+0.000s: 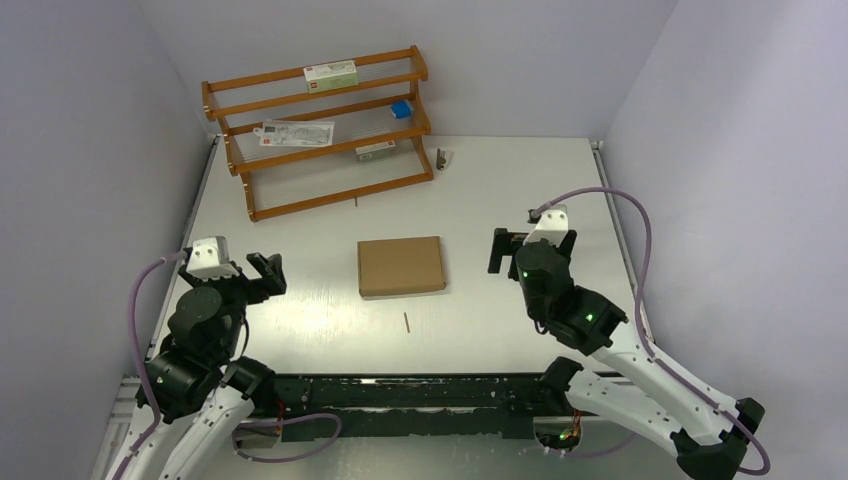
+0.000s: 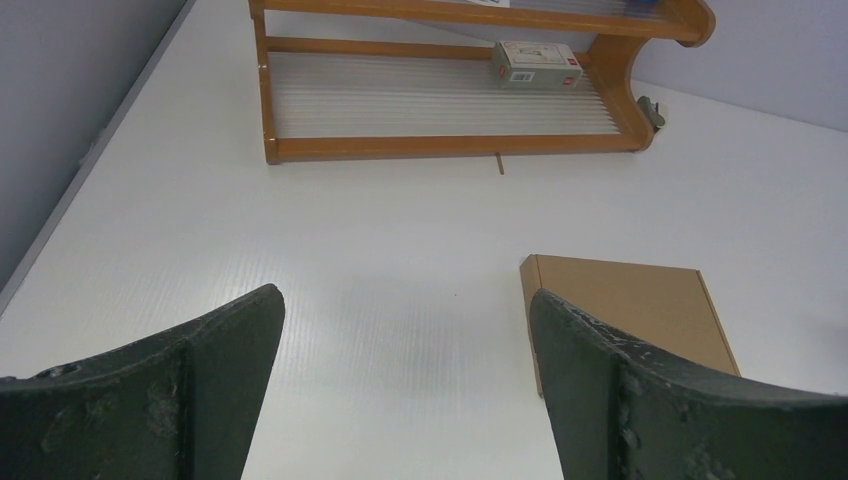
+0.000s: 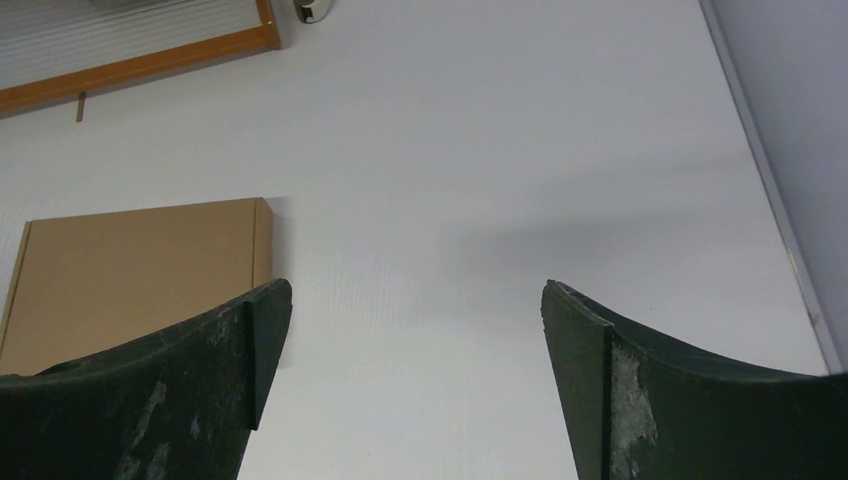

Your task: Fold the paper box

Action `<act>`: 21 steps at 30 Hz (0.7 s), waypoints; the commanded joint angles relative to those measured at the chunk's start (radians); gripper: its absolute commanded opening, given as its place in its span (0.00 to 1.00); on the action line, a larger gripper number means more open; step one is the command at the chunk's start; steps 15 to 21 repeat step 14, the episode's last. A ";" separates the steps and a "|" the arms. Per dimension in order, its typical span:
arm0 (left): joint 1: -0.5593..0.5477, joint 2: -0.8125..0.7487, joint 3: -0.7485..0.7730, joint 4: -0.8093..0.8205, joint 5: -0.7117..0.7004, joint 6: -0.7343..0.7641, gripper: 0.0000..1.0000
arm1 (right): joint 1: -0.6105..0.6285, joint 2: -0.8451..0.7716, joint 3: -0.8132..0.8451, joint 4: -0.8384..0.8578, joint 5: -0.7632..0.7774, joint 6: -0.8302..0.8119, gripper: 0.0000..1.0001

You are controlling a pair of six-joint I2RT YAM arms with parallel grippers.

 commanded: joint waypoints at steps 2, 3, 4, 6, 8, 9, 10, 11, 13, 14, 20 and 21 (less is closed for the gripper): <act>-0.003 0.003 -0.008 0.026 0.017 0.005 0.97 | -0.002 -0.036 0.031 -0.041 0.063 0.011 1.00; -0.003 0.003 -0.008 0.026 0.017 0.005 0.97 | -0.002 -0.039 0.031 -0.043 0.062 0.009 1.00; -0.003 0.003 -0.008 0.026 0.017 0.006 0.97 | -0.002 -0.040 0.031 -0.043 0.062 0.008 1.00; -0.003 0.003 -0.008 0.026 0.018 0.006 0.97 | -0.002 -0.043 0.034 -0.046 0.062 0.007 1.00; -0.003 0.004 -0.008 0.026 0.019 0.006 0.97 | -0.001 -0.040 0.037 -0.049 0.063 0.014 1.00; -0.003 0.004 -0.008 0.026 0.020 0.007 0.97 | -0.001 -0.037 0.037 -0.052 0.063 0.017 1.00; -0.003 0.003 -0.008 0.026 0.019 0.005 0.97 | -0.002 -0.033 0.040 -0.056 0.065 0.021 1.00; -0.003 0.002 -0.008 0.026 0.019 0.005 0.97 | -0.002 -0.030 0.043 -0.060 0.064 0.025 1.00; -0.003 0.001 -0.008 0.026 0.018 0.005 0.97 | -0.002 -0.026 0.047 -0.055 0.069 0.026 1.00; -0.003 0.001 -0.009 0.026 0.018 0.006 0.97 | -0.001 -0.026 0.047 -0.048 0.070 0.021 1.00; -0.003 0.001 -0.009 0.026 0.018 0.006 0.97 | -0.001 -0.026 0.047 -0.048 0.070 0.021 1.00; -0.003 0.001 -0.009 0.026 0.018 0.006 0.97 | -0.001 -0.026 0.047 -0.048 0.070 0.021 1.00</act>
